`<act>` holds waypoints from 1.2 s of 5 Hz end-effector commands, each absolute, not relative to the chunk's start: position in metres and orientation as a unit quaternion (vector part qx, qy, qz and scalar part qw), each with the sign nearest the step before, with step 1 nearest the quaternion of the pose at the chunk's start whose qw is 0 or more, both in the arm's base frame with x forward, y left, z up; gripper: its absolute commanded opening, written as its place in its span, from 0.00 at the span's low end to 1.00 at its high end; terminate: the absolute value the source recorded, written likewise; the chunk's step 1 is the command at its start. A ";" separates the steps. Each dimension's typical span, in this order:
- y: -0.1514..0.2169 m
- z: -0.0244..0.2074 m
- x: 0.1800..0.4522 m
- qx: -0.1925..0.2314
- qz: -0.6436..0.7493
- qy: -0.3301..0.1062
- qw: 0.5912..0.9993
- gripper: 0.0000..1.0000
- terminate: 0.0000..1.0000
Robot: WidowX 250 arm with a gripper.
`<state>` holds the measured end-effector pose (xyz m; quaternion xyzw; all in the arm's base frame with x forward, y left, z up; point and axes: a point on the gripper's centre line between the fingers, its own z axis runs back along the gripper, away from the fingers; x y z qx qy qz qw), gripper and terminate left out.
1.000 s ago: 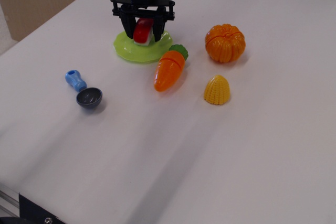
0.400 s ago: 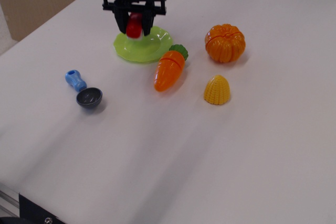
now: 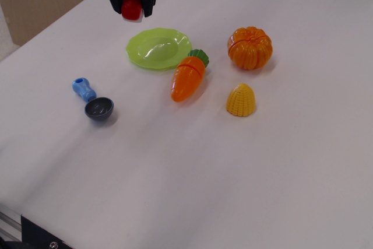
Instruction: Take sushi off plate
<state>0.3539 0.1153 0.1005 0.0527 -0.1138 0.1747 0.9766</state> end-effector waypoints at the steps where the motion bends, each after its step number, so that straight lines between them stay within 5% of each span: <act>1: 0.070 0.116 0.299 0.049 0.114 -0.128 0.984 0.00 0.00; 3: 0.032 0.098 0.227 0.012 0.048 -0.104 0.993 0.00 0.00; 6: 0.030 0.050 0.203 0.002 0.025 -0.042 0.999 0.00 0.00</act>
